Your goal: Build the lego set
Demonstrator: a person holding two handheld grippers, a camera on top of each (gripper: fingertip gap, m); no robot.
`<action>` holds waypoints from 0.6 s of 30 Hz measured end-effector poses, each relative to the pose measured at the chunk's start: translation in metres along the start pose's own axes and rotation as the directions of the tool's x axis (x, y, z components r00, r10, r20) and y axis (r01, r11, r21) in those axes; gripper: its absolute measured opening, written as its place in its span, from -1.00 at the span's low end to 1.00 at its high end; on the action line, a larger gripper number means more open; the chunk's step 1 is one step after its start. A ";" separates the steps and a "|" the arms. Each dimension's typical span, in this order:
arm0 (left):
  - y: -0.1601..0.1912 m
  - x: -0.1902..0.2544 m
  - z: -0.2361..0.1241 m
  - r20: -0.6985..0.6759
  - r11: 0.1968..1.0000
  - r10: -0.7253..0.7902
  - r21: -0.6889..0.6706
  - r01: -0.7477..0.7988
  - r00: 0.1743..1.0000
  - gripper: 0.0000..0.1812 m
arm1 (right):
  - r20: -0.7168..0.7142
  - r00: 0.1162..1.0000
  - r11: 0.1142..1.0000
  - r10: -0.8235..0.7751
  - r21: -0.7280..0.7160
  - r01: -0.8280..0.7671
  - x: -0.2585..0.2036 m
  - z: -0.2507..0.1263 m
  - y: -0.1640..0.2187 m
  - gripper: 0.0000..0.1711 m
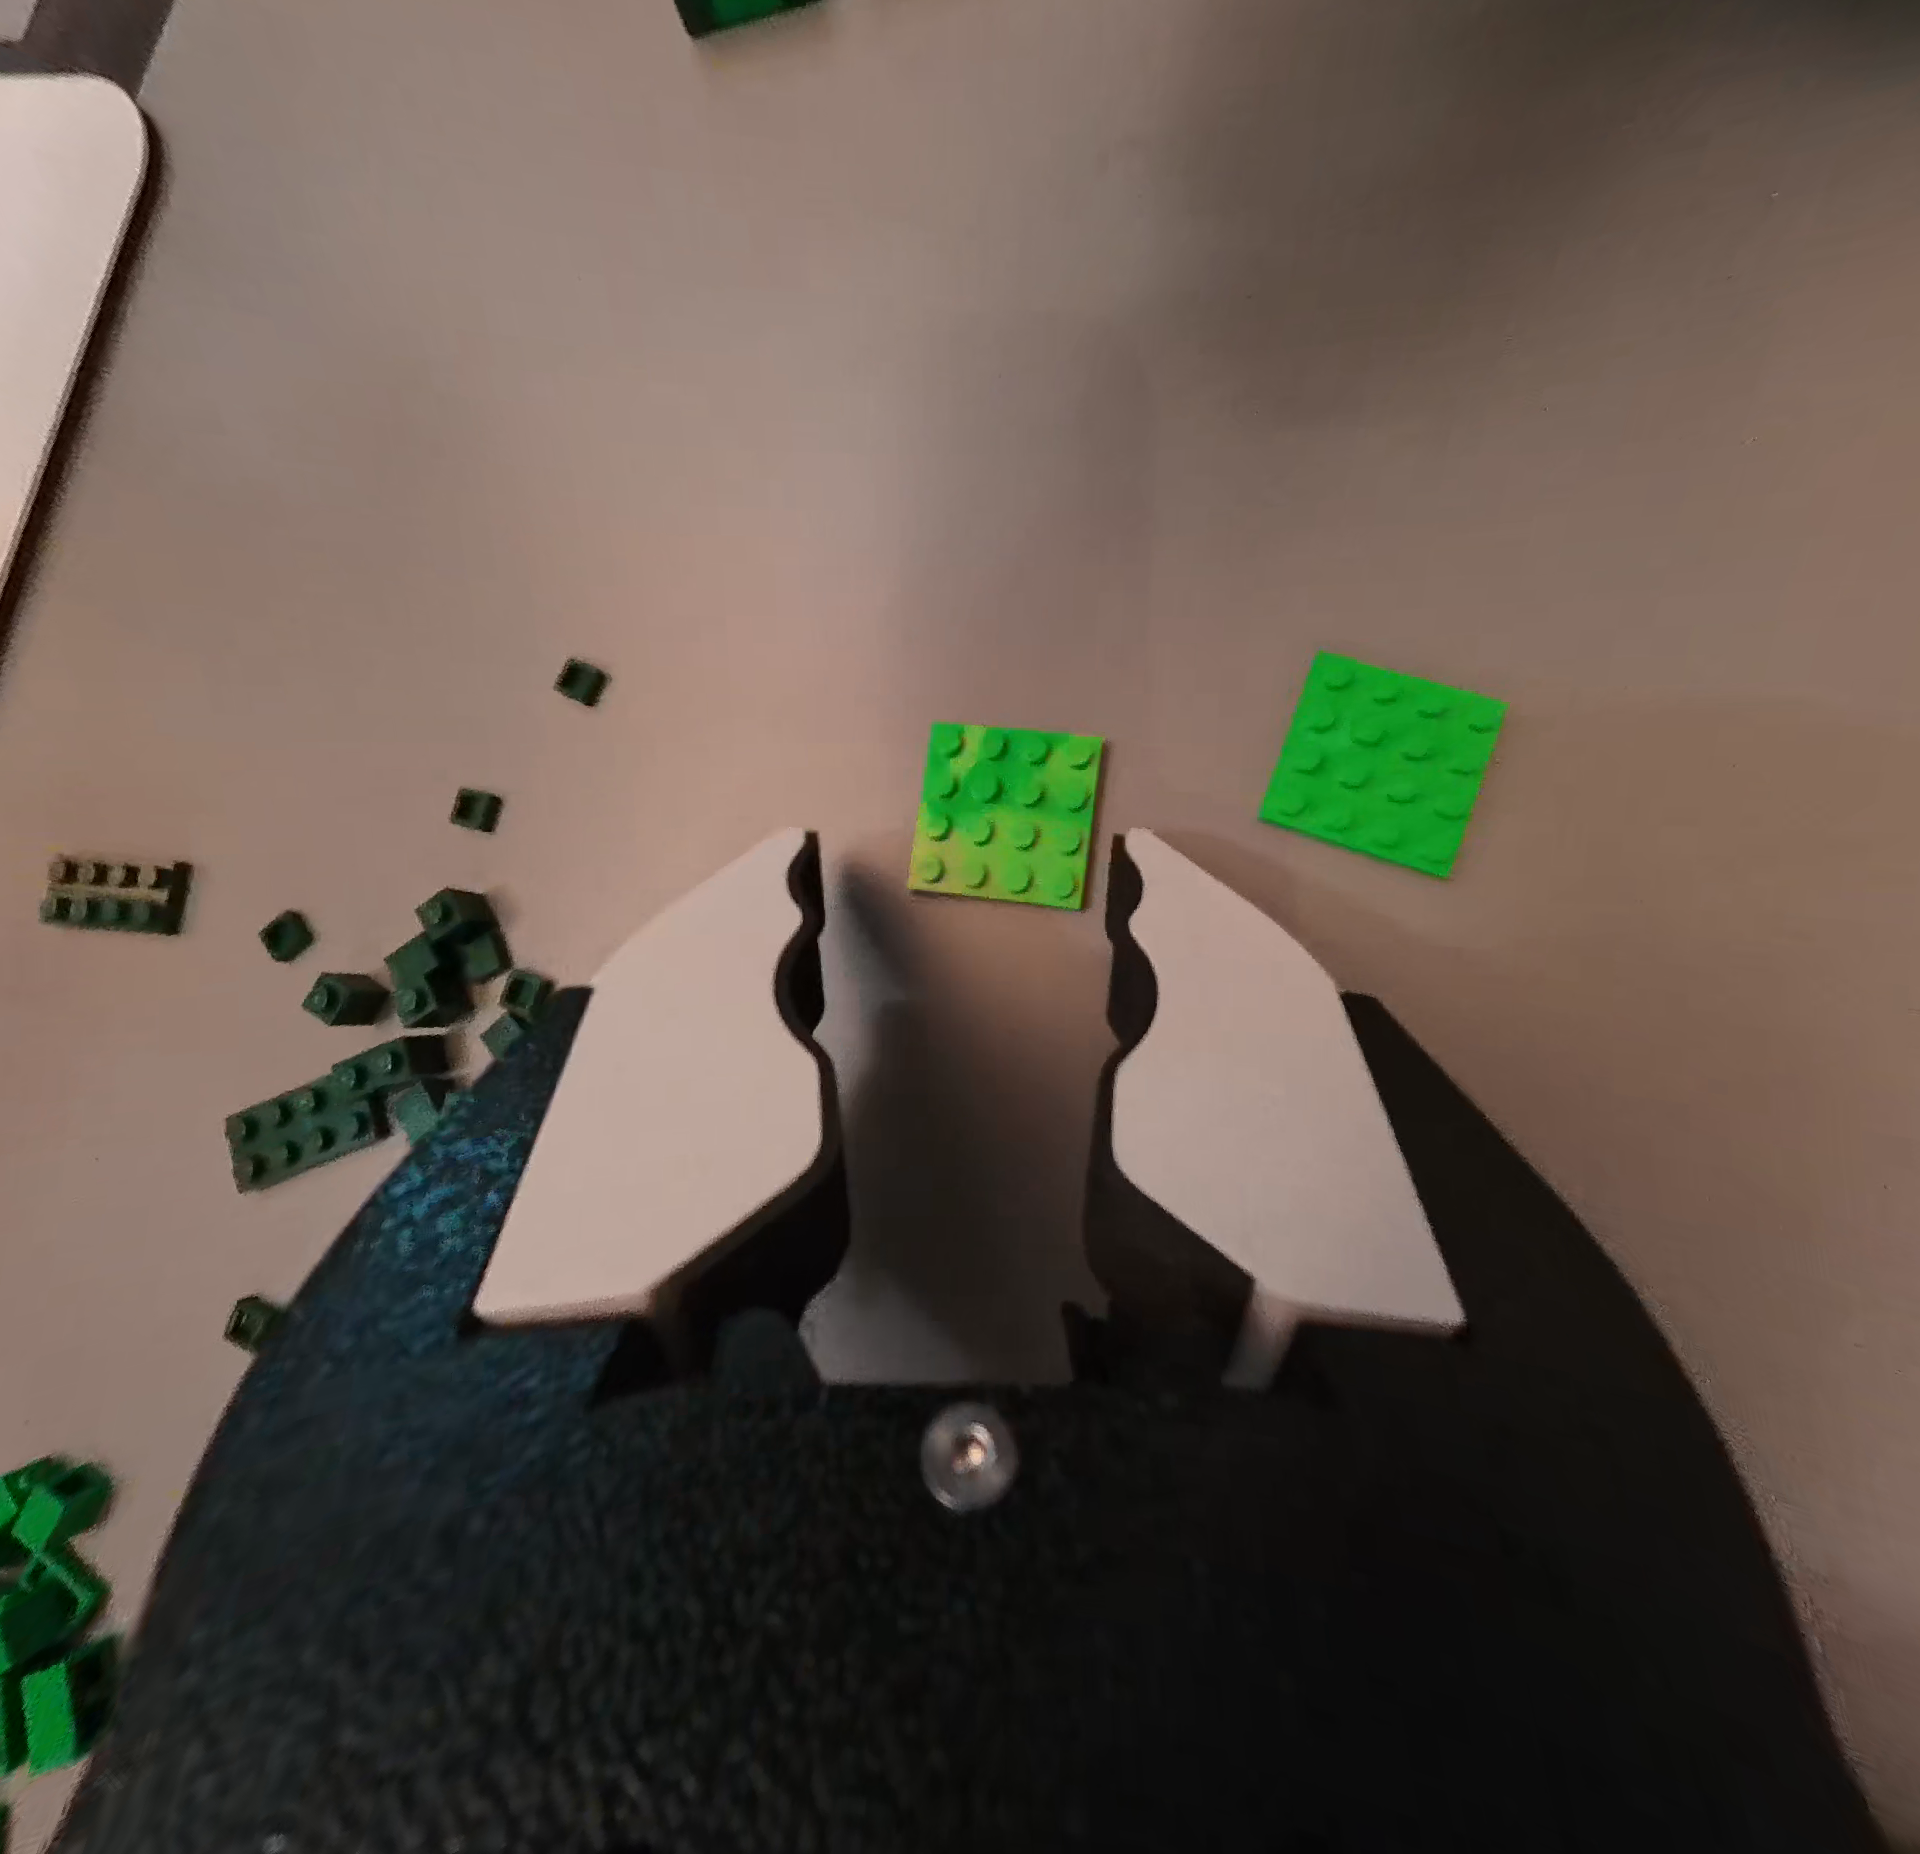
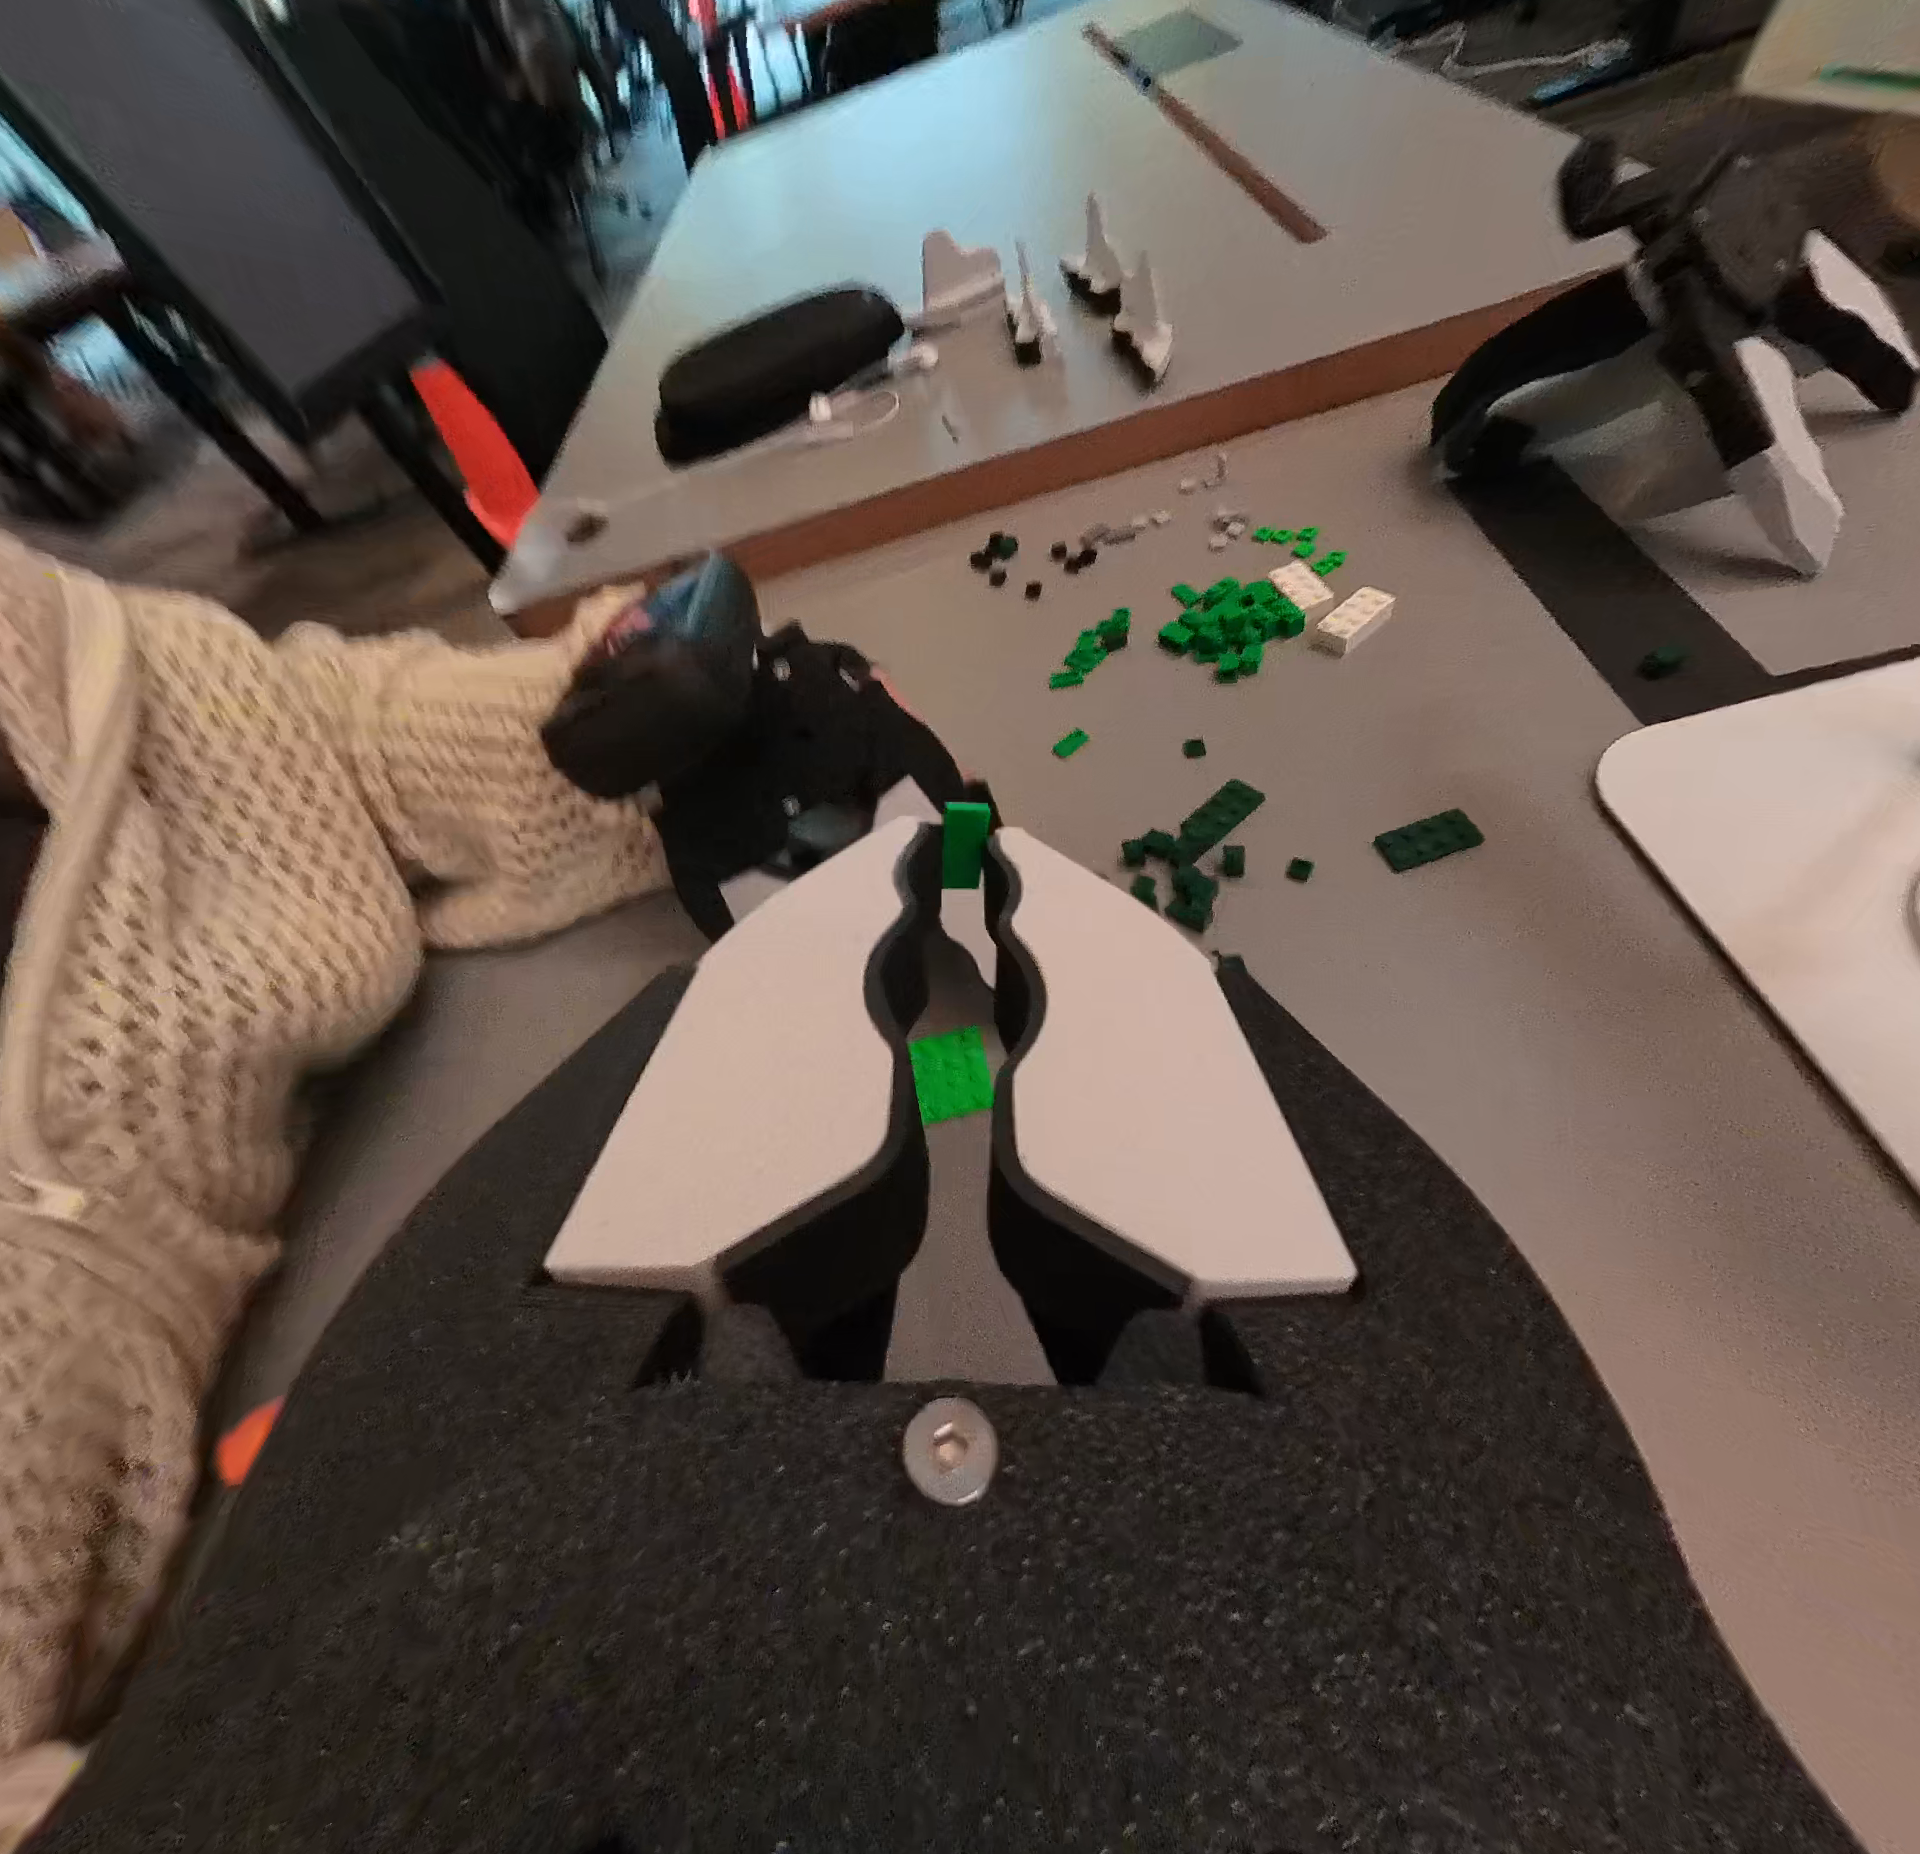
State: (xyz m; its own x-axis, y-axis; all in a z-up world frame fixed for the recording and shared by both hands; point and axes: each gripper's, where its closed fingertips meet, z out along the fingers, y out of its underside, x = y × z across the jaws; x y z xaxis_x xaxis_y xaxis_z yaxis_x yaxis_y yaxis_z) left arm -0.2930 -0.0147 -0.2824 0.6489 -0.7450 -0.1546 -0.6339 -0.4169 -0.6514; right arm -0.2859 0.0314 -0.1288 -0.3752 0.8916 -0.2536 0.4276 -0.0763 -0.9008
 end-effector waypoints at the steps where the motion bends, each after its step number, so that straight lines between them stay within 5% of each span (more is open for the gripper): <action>1: 0.000 0.001 0.001 -0.006 1.000 0.003 0.007 -0.003 1.000 -0.42 | -0.006 0.999 0.997 -0.054 -0.053 0.053 -0.001 0.003 0.008 -0.92; 5: 0.001 0.002 0.001 -0.026 0.998 -0.047 0.031 0.047 0.999 -0.42 | -0.035 0.961 0.907 -0.274 -0.343 0.246 0.005 0.018 0.056 -0.92; 10: 0.002 0.009 -0.001 -0.008 0.993 -0.074 0.087 0.074 0.997 -0.37 | 0.084 0.920 0.784 -0.384 -0.496 0.372 -0.013 0.047 0.100 -0.92; 13: 0.001 0.017 -0.002 -0.021 0.992 -0.080 0.098 0.082 0.997 -0.37 | -0.047 0.948 0.780 -0.316 -0.581 0.231 0.002 0.048 0.116 -0.92; 18: 0.002 0.031 -0.005 -0.058 0.996 -0.072 0.054 0.075 0.996 -0.40 | -0.175 0.985 0.883 0.007 -0.461 -0.088 0.001 0.045 0.121 -0.92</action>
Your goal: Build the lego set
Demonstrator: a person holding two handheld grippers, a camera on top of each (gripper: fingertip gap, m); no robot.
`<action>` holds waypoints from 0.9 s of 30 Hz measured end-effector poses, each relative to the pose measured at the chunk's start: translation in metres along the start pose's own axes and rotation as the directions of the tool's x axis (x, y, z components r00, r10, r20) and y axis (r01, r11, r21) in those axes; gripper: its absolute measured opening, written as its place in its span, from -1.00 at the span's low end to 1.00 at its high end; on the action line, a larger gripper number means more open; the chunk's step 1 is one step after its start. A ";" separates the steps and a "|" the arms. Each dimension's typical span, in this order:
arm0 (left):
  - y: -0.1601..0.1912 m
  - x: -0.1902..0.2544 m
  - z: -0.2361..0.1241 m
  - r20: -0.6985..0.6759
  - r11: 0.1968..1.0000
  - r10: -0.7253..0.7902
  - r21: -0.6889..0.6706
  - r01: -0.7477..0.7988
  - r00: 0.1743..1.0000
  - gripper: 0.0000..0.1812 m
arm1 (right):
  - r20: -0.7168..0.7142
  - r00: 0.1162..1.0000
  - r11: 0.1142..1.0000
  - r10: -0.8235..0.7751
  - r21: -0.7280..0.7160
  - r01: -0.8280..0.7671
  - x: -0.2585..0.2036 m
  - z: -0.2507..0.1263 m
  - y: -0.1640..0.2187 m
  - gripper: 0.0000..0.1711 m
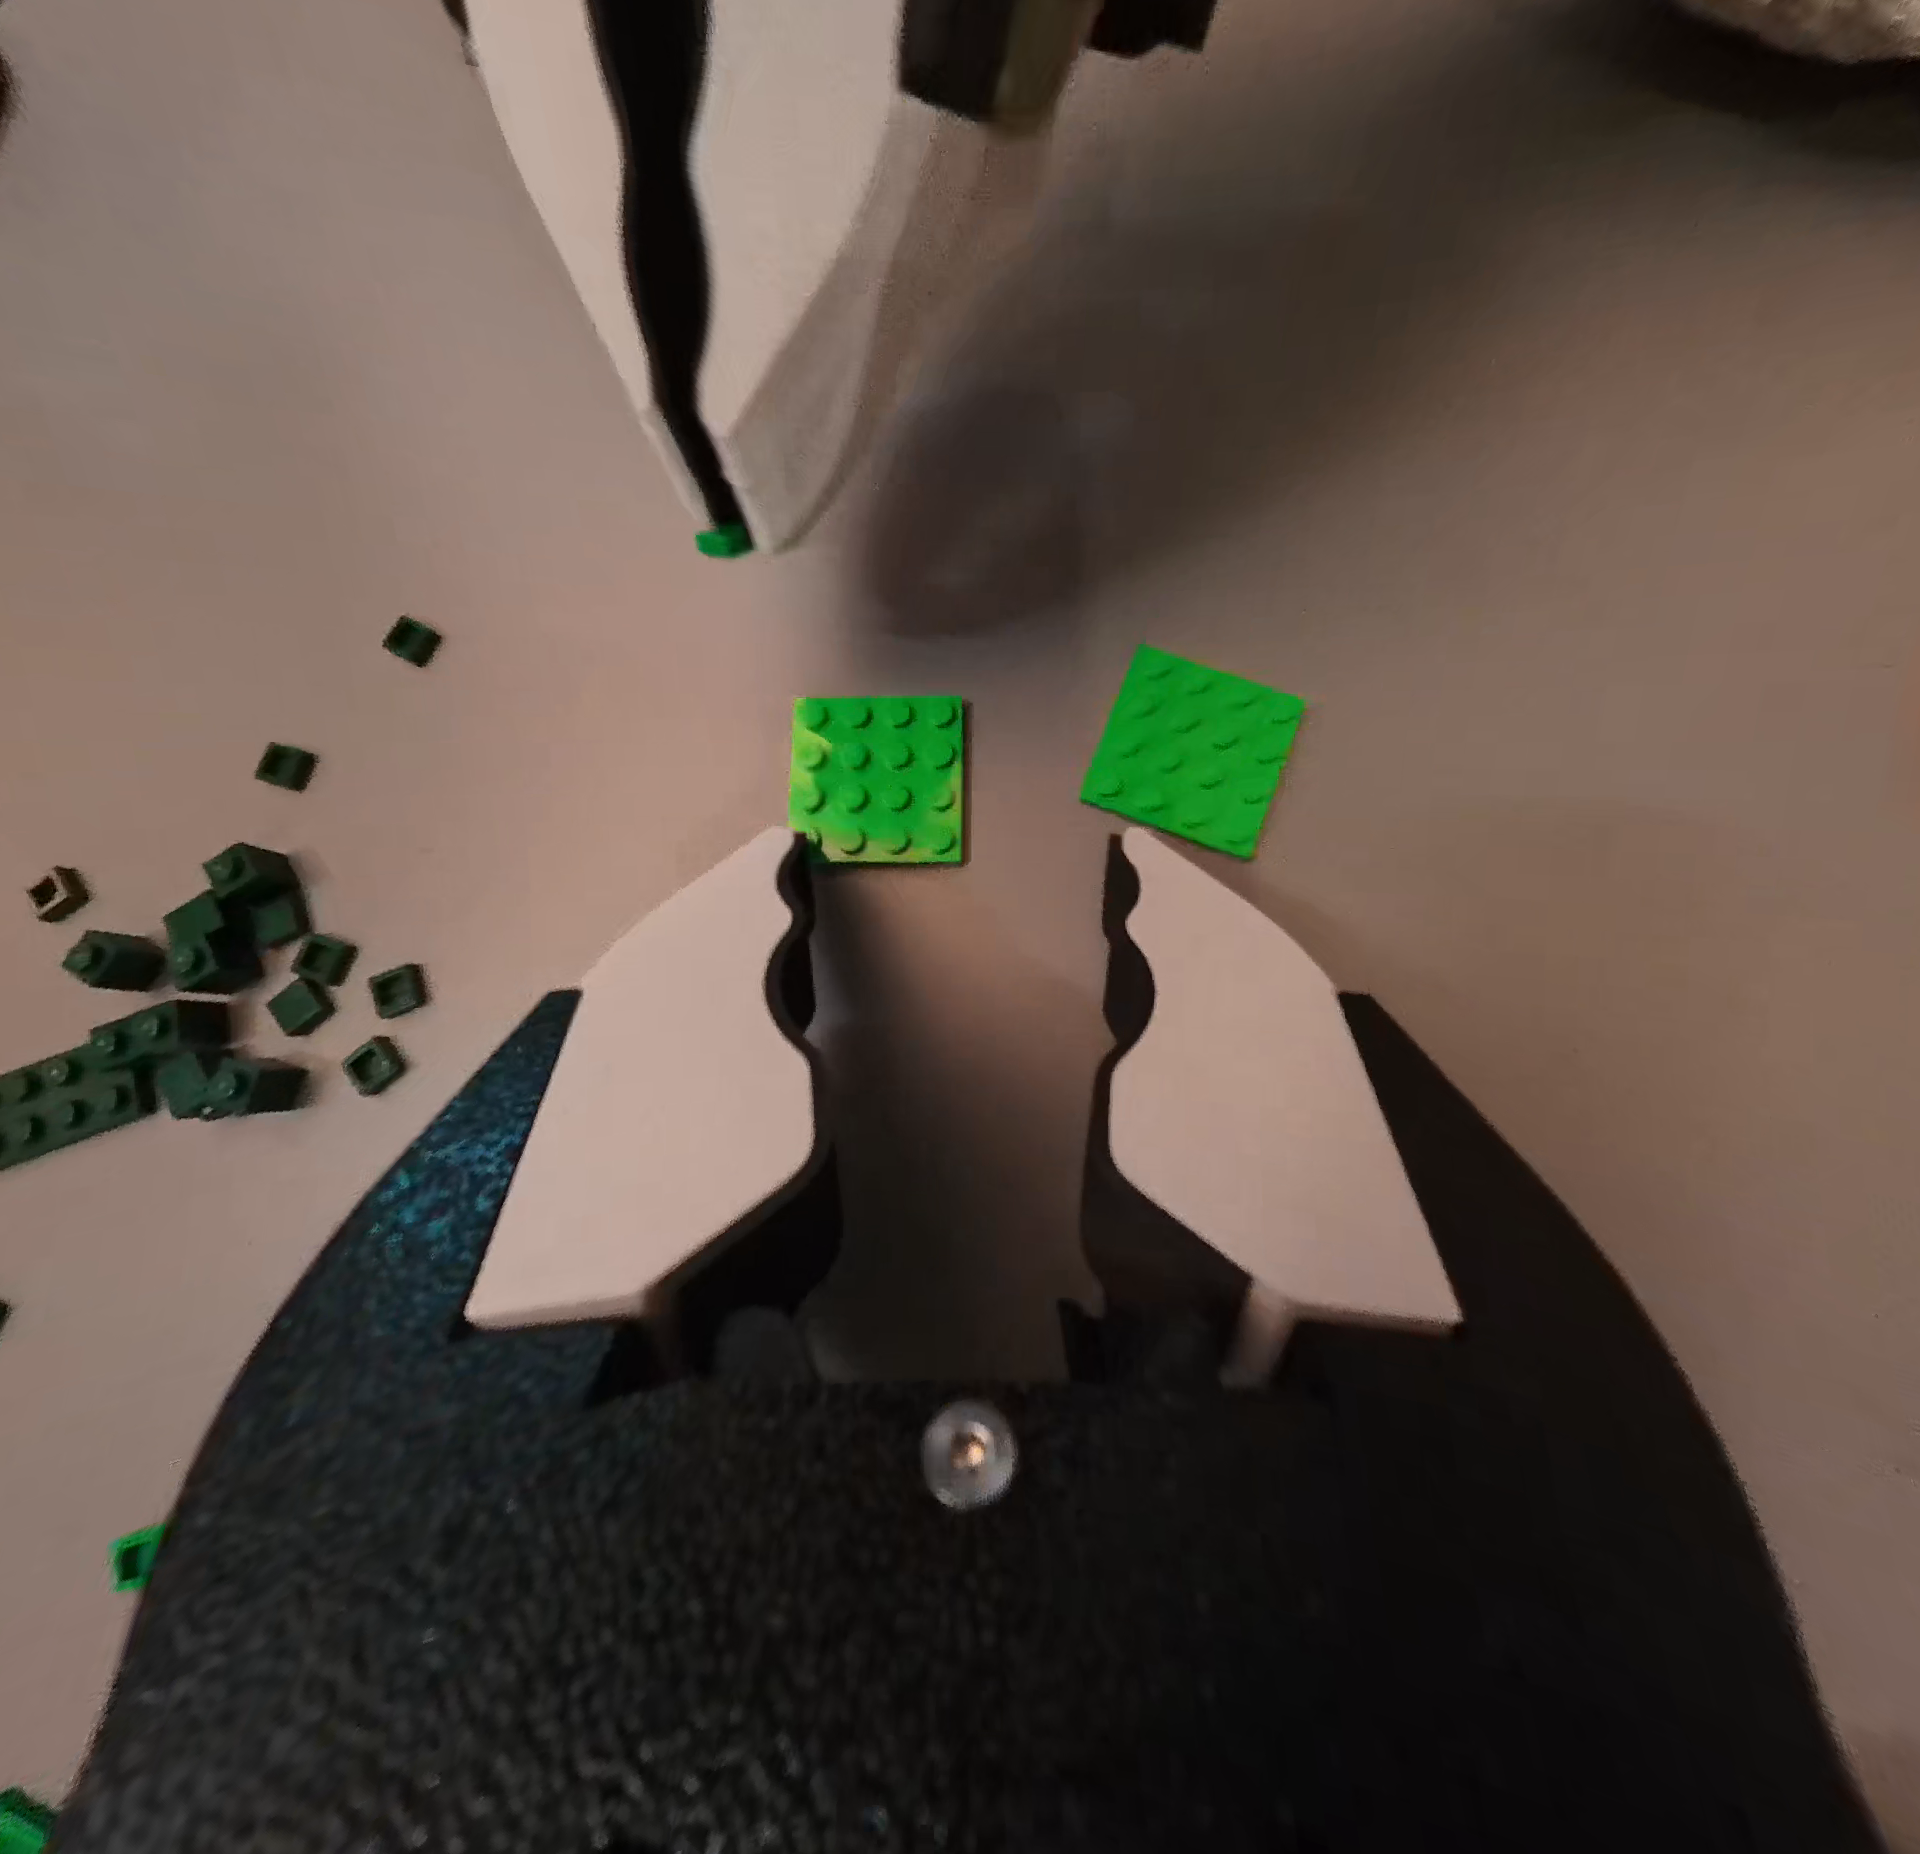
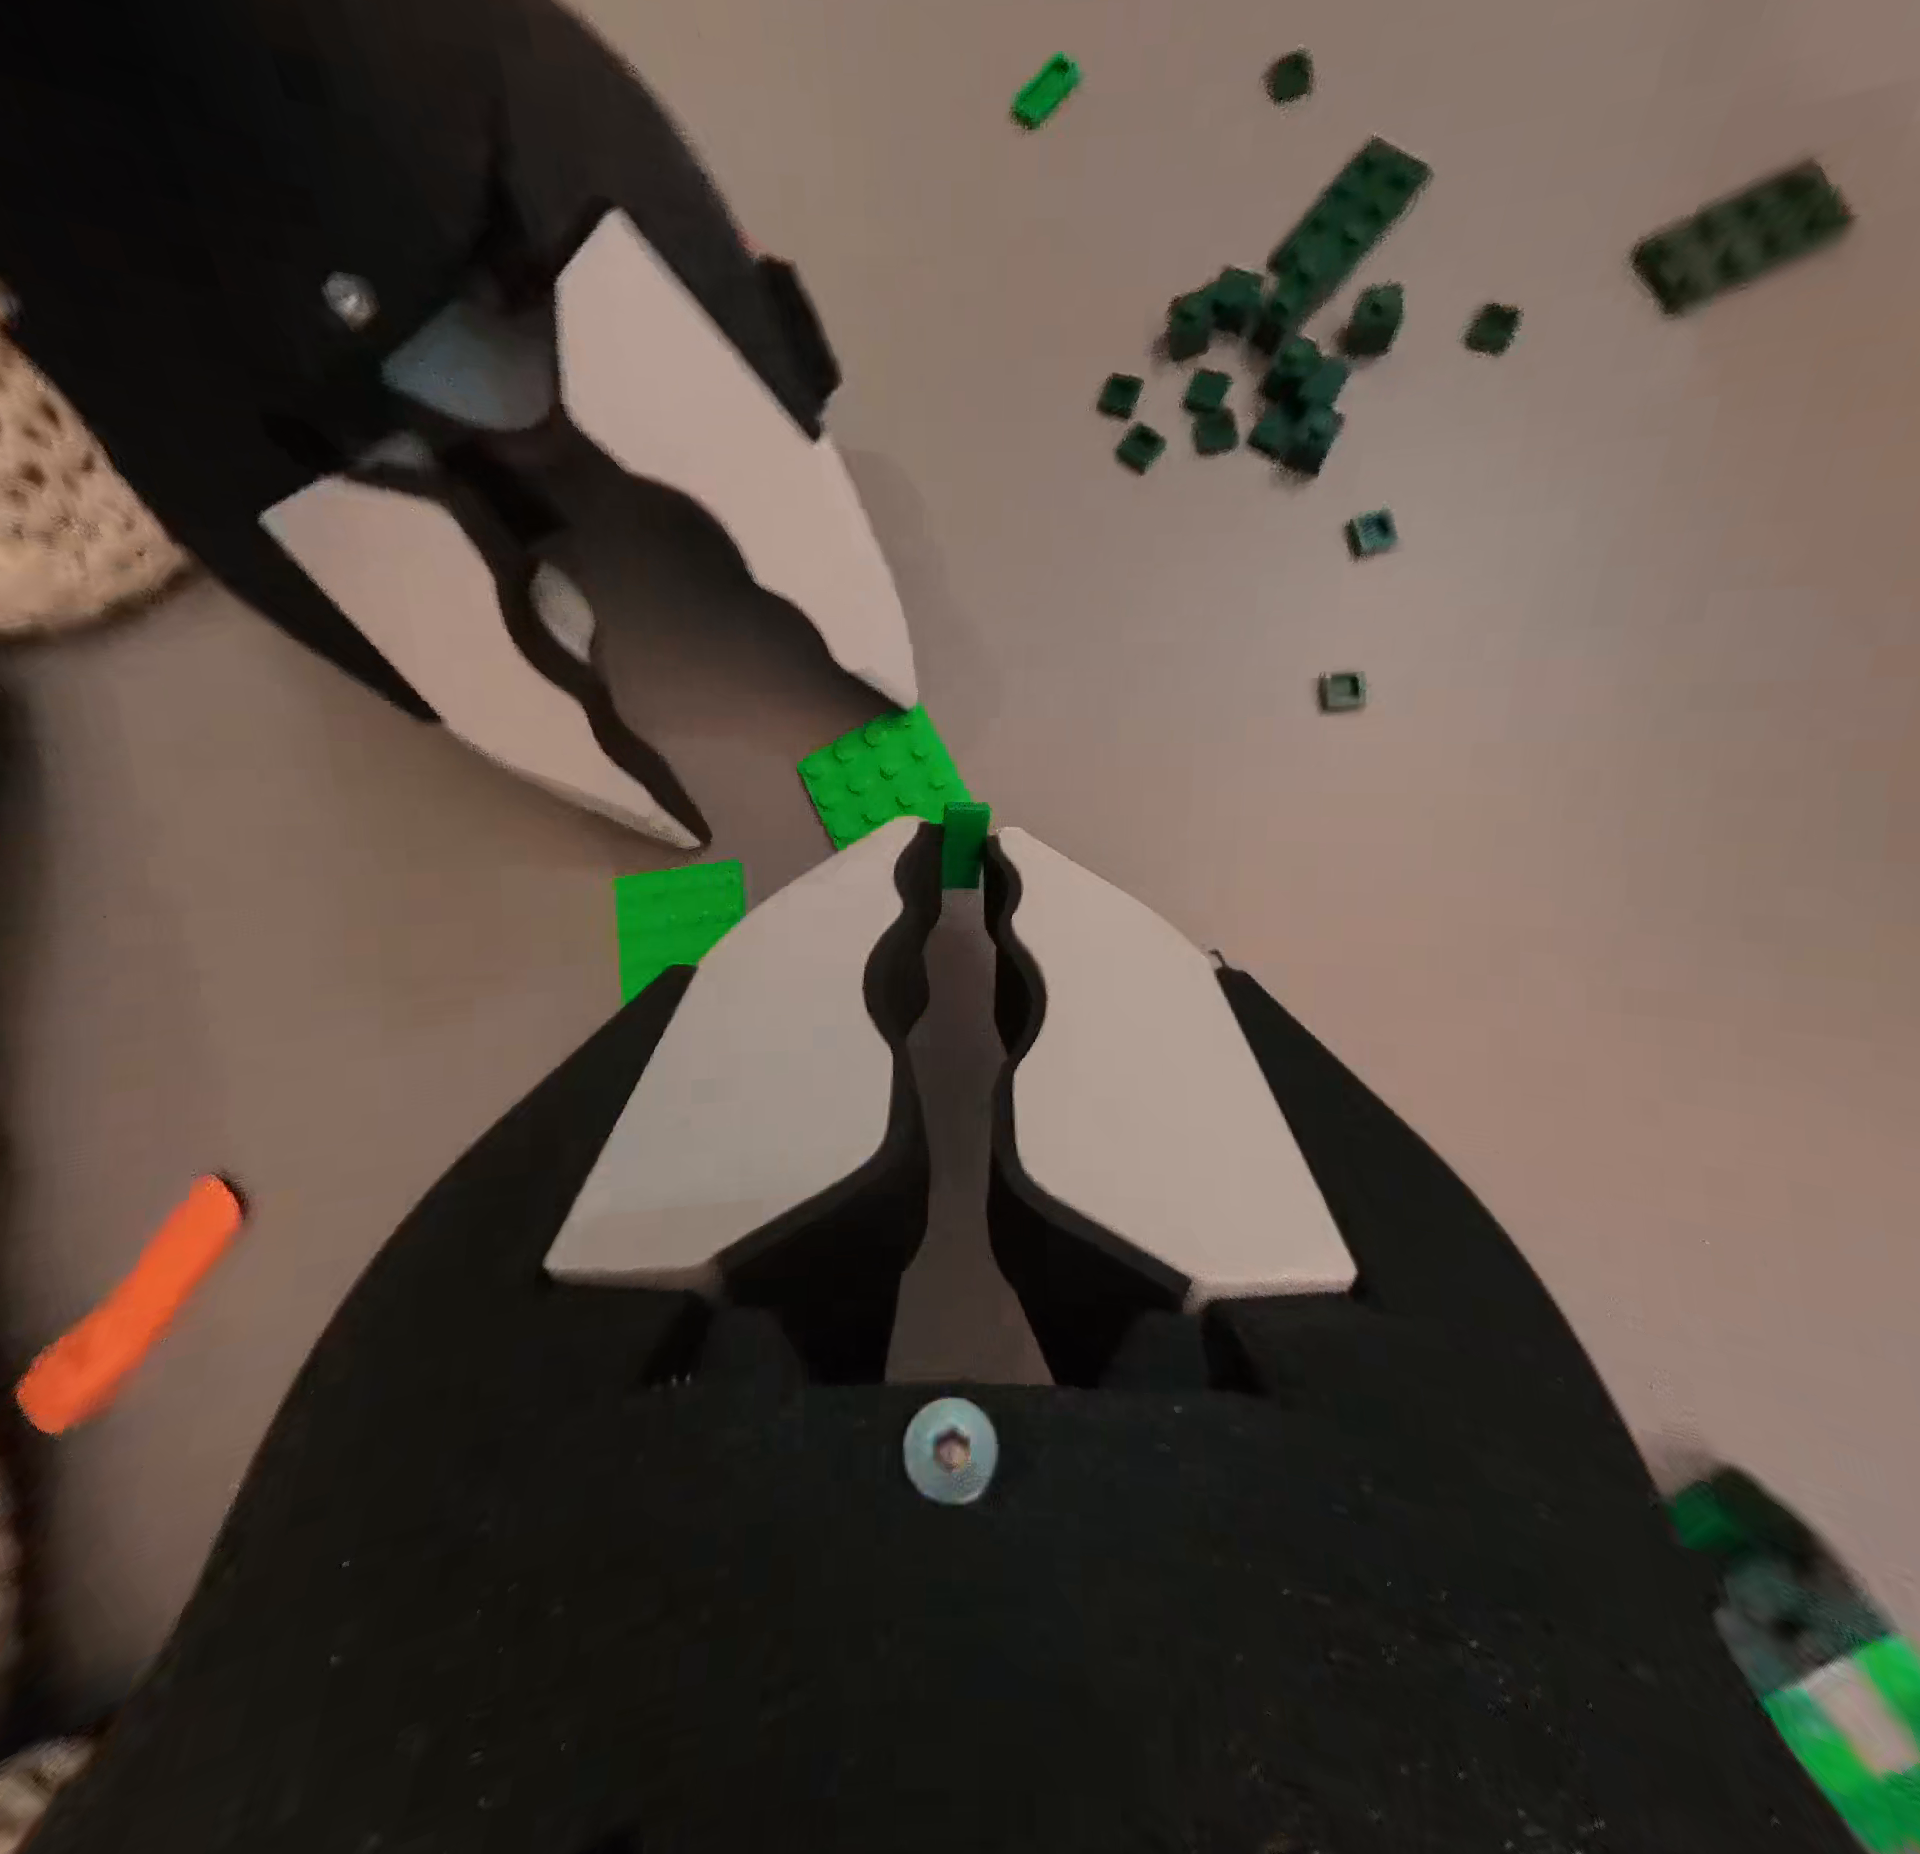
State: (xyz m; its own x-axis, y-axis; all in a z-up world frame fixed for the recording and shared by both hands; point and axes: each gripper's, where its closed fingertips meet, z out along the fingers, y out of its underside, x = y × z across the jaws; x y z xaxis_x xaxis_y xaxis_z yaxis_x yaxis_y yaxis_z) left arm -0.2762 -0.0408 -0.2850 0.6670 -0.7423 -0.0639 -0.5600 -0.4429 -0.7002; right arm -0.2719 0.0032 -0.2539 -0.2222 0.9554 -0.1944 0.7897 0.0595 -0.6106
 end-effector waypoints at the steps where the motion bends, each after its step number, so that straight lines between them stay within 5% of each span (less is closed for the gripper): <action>1: -0.001 0.004 0.000 -0.017 1.000 -0.004 -0.002 0.004 1.000 -0.44 | -0.011 0.998 0.998 0.057 0.017 -0.057 0.002 -0.001 0.001 -0.92; 7: -0.007 0.020 -0.001 -0.087 0.998 -0.053 0.030 0.056 0.995 -0.49 | -0.079 0.965 0.968 0.250 -0.009 -0.252 -0.007 0.000 0.013 -0.92; 16: -0.002 0.004 -0.011 0.062 0.993 0.067 0.097 -0.073 0.996 -0.48 | -0.275 0.945 0.962 0.174 -0.157 -0.223 -0.024 0.021 0.024 -0.92; 24: -0.005 0.002 -0.011 0.051 0.986 0.033 0.161 -0.041 0.998 -0.50 | -0.290 0.940 0.956 0.179 -0.173 -0.235 -0.028 0.024 0.024 -0.77; 27: -0.006 0.001 -0.011 0.073 0.986 0.047 0.157 -0.058 0.996 -0.51 | -0.190 0.972 0.980 0.142 -0.114 -0.165 -0.038 0.014 0.020 -0.74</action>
State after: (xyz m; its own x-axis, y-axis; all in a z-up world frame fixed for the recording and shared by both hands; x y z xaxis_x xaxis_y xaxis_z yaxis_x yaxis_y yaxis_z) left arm -0.2780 -0.0442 -0.2735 0.6741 -0.7235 -0.1489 -0.5138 -0.3143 -0.7983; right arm -0.2559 -0.0358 -0.2692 0.0046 0.9916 -0.1296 0.8757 -0.0666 -0.4783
